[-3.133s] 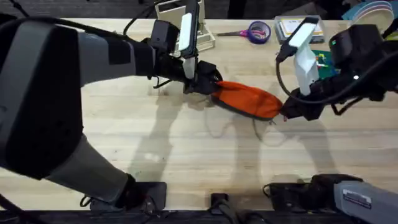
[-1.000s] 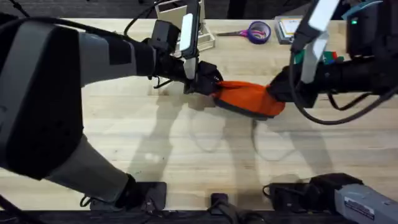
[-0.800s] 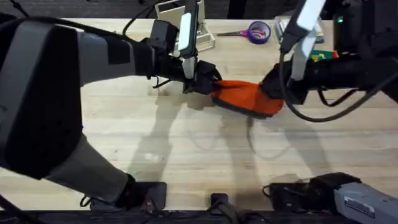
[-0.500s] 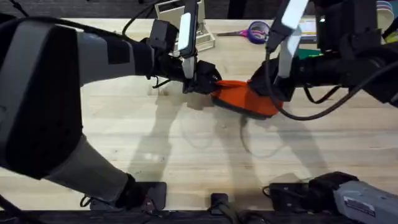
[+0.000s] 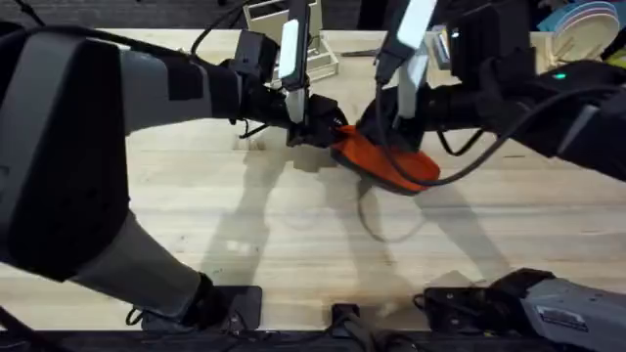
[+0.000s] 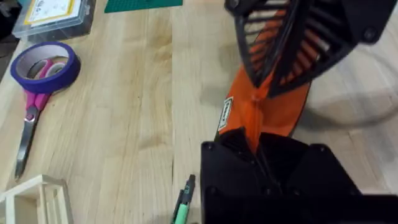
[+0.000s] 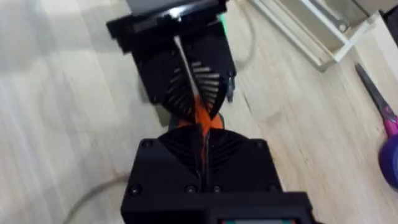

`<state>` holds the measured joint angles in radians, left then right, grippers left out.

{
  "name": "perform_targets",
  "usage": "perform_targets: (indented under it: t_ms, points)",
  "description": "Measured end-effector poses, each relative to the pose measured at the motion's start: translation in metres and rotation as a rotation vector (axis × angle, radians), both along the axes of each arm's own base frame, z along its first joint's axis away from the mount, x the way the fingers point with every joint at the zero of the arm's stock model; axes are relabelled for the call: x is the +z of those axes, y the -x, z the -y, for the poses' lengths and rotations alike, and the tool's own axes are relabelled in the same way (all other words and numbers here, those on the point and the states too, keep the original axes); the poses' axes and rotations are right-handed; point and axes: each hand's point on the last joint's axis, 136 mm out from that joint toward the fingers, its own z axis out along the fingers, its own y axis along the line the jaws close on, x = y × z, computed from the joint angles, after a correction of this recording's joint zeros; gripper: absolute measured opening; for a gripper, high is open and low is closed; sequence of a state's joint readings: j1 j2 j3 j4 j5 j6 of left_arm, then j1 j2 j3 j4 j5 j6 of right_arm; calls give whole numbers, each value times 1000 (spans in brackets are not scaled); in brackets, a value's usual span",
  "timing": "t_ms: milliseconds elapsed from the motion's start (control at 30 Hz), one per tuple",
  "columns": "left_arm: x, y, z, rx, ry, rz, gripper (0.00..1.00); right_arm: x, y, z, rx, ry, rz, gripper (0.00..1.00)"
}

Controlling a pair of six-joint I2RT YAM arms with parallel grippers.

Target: Unzip the bag, pick up the pens from the table one at a time and place them inside, then zip the bag closed.

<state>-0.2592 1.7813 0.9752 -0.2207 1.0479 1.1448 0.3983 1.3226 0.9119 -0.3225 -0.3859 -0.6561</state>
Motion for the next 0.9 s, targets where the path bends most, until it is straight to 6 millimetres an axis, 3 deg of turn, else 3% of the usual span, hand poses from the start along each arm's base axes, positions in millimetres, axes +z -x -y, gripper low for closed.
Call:
perform_targets:
  t_ms: [400,767,800,900]
  points:
    - [-1,-7,-5,23,-16,14,43,-8,-19,-27,-15,-71,3,31]
    - [-1,-7,-5,24,-17,14,42,-7,-20,-29,-23,-81,-3,37]
    - [-1,-7,-5,23,-16,14,42,-7,-20,-29,-25,-85,-5,129]
    - [-1,-4,-1,11,-15,11,42,12,-22,-40,11,-134,49,572]
